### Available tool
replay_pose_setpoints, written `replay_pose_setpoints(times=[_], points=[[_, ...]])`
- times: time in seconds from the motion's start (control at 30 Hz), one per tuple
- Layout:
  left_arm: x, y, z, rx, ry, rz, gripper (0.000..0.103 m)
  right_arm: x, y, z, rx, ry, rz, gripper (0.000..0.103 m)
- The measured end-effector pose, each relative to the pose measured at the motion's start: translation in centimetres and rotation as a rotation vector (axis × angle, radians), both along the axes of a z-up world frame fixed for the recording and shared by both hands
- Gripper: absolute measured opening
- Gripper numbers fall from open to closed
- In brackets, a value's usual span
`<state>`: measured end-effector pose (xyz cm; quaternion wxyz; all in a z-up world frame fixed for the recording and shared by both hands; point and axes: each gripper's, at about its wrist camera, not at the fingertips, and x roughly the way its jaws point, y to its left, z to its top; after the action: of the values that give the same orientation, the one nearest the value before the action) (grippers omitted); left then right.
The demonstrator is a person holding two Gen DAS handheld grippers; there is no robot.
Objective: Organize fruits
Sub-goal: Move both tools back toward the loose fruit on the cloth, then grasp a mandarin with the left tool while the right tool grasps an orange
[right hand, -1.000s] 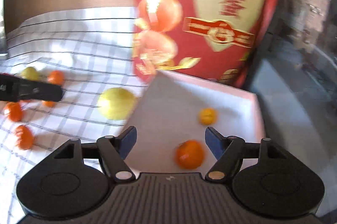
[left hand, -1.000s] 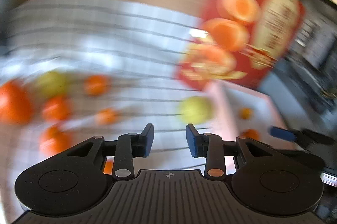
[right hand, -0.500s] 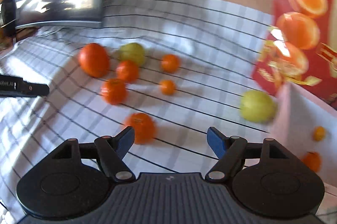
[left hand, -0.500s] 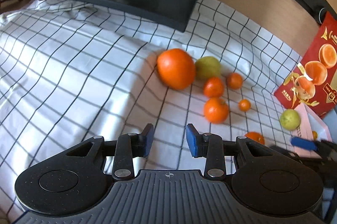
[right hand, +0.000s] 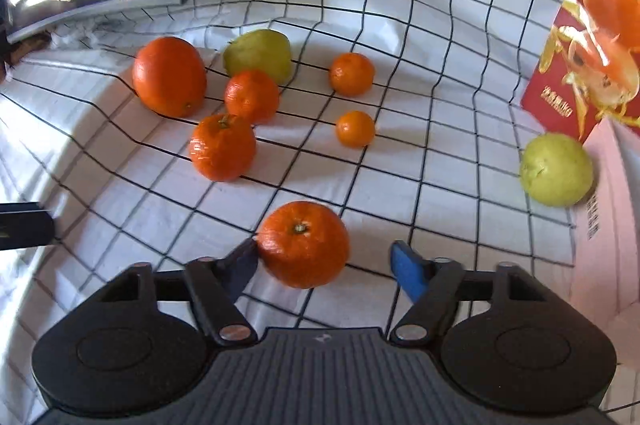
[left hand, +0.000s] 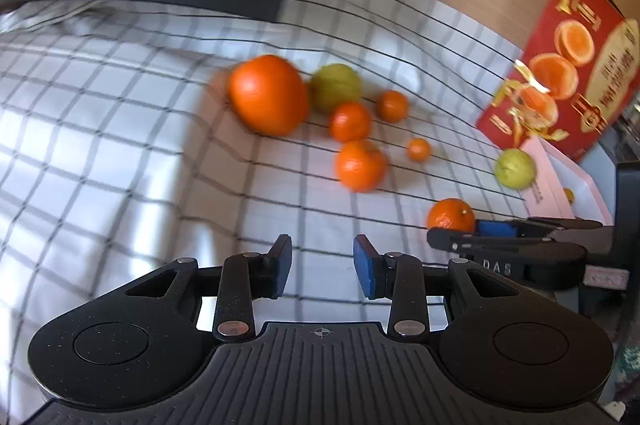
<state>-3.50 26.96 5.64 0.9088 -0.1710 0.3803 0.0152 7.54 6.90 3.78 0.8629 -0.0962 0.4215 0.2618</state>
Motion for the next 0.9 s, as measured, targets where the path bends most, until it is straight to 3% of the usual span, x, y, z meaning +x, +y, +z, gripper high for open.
replay_pose_setpoints(times=[0.17, 0.37, 0.57, 0.77, 0.9], points=[[3.6, -2.7, 0.5, 0.035, -0.026, -0.138, 0.038, -1.8, -1.3, 0.8, -0.028, -0.020, -0.007, 0.048], [10.9, -7.5, 1.3, 0.171, -0.063, -0.291, 0.038, -3.8, -5.5, 1.8, -0.043, -0.029, -0.124, 0.048], [17.0, -10.0, -0.2, 0.294, -0.016, -0.327, 0.038, -5.6, -10.5, 2.4, -0.060, -0.052, -0.248, 0.048], [19.4, -10.7, -1.9, 0.329, 0.018, -0.344, 0.043, -6.3, -13.8, 0.9, -0.053, -0.010, -0.350, 0.048], [20.1, -10.5, -2.5, 0.297, 0.013, -0.345, 0.044, -6.9, -14.4, 1.2, -0.039, -0.034, -0.351, 0.048]])
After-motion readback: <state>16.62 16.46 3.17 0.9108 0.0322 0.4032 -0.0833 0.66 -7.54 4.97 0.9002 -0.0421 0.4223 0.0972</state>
